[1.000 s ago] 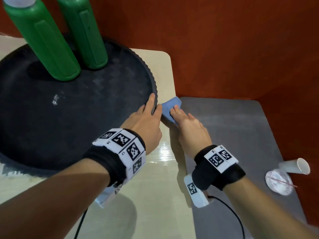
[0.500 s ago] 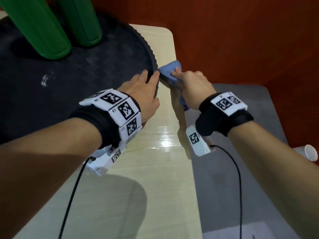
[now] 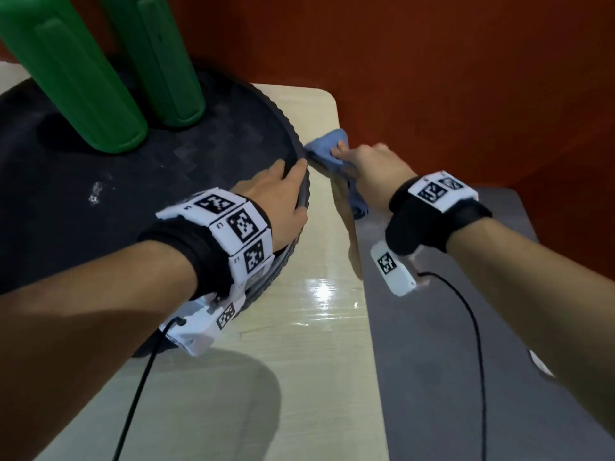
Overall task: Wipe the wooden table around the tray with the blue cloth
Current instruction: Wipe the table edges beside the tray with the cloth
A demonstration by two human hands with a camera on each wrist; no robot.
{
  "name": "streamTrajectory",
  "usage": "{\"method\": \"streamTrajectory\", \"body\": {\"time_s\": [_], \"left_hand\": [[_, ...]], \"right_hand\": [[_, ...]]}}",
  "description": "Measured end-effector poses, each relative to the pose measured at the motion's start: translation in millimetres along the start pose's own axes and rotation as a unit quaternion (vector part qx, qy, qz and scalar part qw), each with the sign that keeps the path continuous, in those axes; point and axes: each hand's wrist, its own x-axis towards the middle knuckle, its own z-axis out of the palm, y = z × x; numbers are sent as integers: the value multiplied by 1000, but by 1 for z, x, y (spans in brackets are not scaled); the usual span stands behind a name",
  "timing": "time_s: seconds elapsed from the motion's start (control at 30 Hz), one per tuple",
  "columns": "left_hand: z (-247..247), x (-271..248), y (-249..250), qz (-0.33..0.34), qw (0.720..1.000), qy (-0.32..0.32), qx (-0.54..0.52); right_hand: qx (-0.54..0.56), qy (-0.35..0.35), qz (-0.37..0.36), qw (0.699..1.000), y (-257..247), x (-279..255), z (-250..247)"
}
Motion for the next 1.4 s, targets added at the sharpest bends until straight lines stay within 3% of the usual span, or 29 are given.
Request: {"method": "streamTrajectory", "body": {"time_s": [0.17,0.3,0.5,0.67,0.8,0.93,1.07,1.23,1.4], "left_hand": [[1,12,-3,11,1000,20,22],[1,14,-8,23,999,-15,42],[1,16,-3,21,997,-22,70],[-8,10,2,11,998,-16,58],[-14,-9,12,9,996,-15,82],[-8,-43,29,102,991,18,89],[12,-86,40,178,981,1,76],[47,-149,38,214,974,-25,69],[71,-213,12,232,961,-100,110]], "right_hand": [[-4,14,-1,1000,-6,18,-3],[-24,23,-25,999,2,21,0],[21,16,15,1000,-4,45,-10],[24,2,-4,1000,-2,-18,14],[28,-7,23,999,-7,-46,32],[40,-7,28,999,-15,-87,46],[69,2,54,996,-30,-151,64],[91,-9,85,992,-59,-244,87],[97,0,157,983,-93,-345,128]]}}
